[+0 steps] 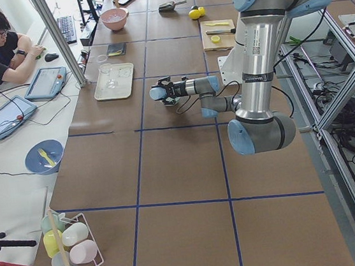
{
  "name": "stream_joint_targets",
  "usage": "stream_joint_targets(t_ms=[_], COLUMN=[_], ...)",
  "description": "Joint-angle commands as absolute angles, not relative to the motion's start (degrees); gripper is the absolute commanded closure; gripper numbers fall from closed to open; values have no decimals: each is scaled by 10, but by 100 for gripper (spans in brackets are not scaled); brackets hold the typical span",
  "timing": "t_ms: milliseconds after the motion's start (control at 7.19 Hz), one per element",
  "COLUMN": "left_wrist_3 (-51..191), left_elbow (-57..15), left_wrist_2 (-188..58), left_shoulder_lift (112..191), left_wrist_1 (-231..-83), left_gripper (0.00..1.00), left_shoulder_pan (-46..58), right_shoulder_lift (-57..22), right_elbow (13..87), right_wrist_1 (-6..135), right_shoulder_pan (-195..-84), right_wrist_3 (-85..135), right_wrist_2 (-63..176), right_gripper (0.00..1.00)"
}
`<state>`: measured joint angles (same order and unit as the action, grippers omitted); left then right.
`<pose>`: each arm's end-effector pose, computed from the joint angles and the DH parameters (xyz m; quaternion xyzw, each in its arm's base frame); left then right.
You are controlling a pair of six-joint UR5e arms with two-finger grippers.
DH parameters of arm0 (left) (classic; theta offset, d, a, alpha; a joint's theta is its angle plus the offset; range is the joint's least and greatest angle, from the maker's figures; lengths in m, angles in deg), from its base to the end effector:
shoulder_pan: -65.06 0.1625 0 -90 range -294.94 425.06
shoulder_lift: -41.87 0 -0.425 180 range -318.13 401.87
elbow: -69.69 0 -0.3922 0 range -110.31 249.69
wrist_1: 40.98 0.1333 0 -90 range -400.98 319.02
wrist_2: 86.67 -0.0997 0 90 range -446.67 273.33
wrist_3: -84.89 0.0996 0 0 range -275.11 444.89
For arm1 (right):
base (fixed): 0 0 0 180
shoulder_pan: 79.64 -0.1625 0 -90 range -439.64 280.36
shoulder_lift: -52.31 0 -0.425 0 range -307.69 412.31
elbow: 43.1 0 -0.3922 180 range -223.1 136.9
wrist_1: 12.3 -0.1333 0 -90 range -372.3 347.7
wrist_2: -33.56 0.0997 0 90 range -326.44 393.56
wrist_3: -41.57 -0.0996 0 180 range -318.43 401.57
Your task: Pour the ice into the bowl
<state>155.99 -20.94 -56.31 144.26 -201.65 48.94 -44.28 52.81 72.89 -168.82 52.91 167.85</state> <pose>0.4524 -0.3590 0.3957 0.5876 -0.3563 0.5166 0.5108 0.0573 -0.4488 0.6533 0.0678 -0.3721 -0.1115 0.9190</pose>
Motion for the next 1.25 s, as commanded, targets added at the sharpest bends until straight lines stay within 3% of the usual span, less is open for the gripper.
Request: stream_joint_targets(t_ms=[0,278,556,1112], left_wrist_3=[1563,1563,1513,1034], left_elbow=[-211,-215,-264,-266], left_wrist_2=[-566,-565,-553,-506], left_shoulder_lift=[1443,1443,1443,1440], left_wrist_1=[-2016,-2020,-2074,-2078], left_gripper=[100,100,100,100], left_shoulder_pan=[490,490,489,488], right_shoulder_lift=[-443,-443,-443,-445], right_elbow=[528,528,528,528], right_wrist_1=[729,729,729,729], right_shoulder_pan=[-1688,-1688,-1689,-1688], right_wrist_3=[529,529,529,530], right_wrist_2=[1679,1679,1679,1680], right_gripper=[0,0,0,0])
